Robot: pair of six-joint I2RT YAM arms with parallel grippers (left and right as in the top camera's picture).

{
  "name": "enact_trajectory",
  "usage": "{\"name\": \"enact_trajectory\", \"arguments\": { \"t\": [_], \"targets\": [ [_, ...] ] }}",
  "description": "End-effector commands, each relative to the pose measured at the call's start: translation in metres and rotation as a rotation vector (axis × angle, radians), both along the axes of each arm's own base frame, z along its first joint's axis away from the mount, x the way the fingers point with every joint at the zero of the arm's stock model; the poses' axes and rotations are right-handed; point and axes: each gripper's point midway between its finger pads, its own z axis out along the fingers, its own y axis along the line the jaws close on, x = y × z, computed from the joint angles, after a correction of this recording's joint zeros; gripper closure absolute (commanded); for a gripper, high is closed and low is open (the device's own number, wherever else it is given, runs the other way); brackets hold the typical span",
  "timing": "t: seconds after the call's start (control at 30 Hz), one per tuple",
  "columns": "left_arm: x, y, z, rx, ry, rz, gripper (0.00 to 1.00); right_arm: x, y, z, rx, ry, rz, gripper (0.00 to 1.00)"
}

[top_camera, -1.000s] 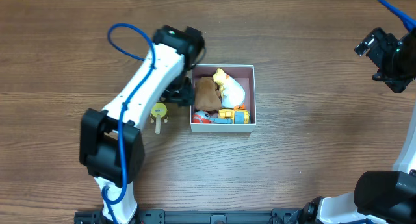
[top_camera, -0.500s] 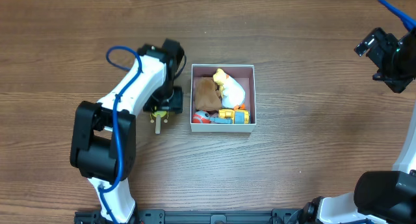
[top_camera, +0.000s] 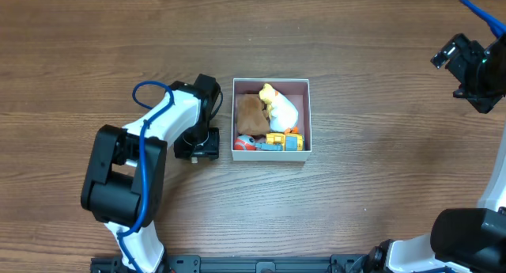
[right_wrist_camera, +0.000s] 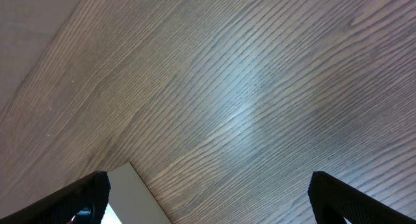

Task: Pack container
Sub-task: 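Grasp the yellow rattle by its handle with the left gripper, then place the rattle with the left gripper into the box and release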

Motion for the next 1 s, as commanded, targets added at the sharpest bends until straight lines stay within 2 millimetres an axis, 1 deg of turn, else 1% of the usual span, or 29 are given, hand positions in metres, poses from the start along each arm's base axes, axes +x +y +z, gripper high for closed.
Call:
{"name": "enact_trajectory", "arguments": {
  "t": [0.0, 0.13, 0.17, 0.3, 0.37, 0.43, 0.53, 0.57, 0.67, 0.77, 0.83, 0.9, 0.97],
  "targets": [
    [-0.016, 0.009, -0.016, 0.032, 0.044, 0.009, 0.63, 0.002, 0.001, -0.001, 0.01, -0.003, 0.0, 0.0],
    [-0.014, 0.009, -0.017, 0.042, 0.034, 0.069, 0.85, 0.002, 0.001, -0.001, 0.01, -0.003, -0.001, 0.0],
    [-0.014, 0.009, -0.017, 0.045, 0.033, 0.082, 0.87, 0.002, 0.001, -0.001, 0.01, -0.003, 0.0, 0.0],
    [-0.014, 0.009, -0.016, 0.046, 0.034, 0.086, 0.95, 0.002, 0.001, -0.001, 0.01, -0.003, 0.0, 0.0],
    [-0.014, 0.009, -0.014, 0.046, 0.037, 0.081, 0.96, 0.002, 0.001, -0.001, 0.01, -0.003, 0.0, 0.0],
    [-0.012, 0.009, -0.008, 0.042, 0.035, 0.061, 0.96, 0.002, 0.001, -0.001, 0.01, -0.003, 0.0, 0.0],
    [-0.005, 0.009, 0.007, 0.045, 0.012, 0.054, 0.96, 0.002, 0.001, -0.001, 0.01, -0.003, 0.0, 0.0],
    [0.005, 0.01, 0.026, 0.054, -0.032, 0.047, 0.96, 0.002, 0.001, -0.001, 0.01, -0.003, 0.0, 0.0],
    [0.022, 0.007, 0.063, 0.041, -0.114, 0.032, 0.96, 0.002, 0.001, -0.001, 0.01, -0.003, 0.0, 0.0],
    [0.038, -0.001, 0.116, -0.001, -0.227, 0.013, 0.96, 0.002, 0.001, -0.001, 0.01, -0.003, 0.0, 0.0],
    [0.046, -0.015, 0.151, -0.065, -0.313, -0.024, 0.96, 0.002, 0.001, -0.001, 0.01, -0.003, -0.001, 0.0],
    [0.053, -0.039, 0.187, -0.162, -0.41, -0.082, 0.96, 0.002, 0.001, -0.001, 0.01, -0.003, 0.0, 0.0],
    [0.056, -0.064, 0.211, -0.245, -0.489, -0.152, 0.93, 0.002, 0.001, -0.001, 0.01, -0.003, 0.0, 0.0]
  ]
}}
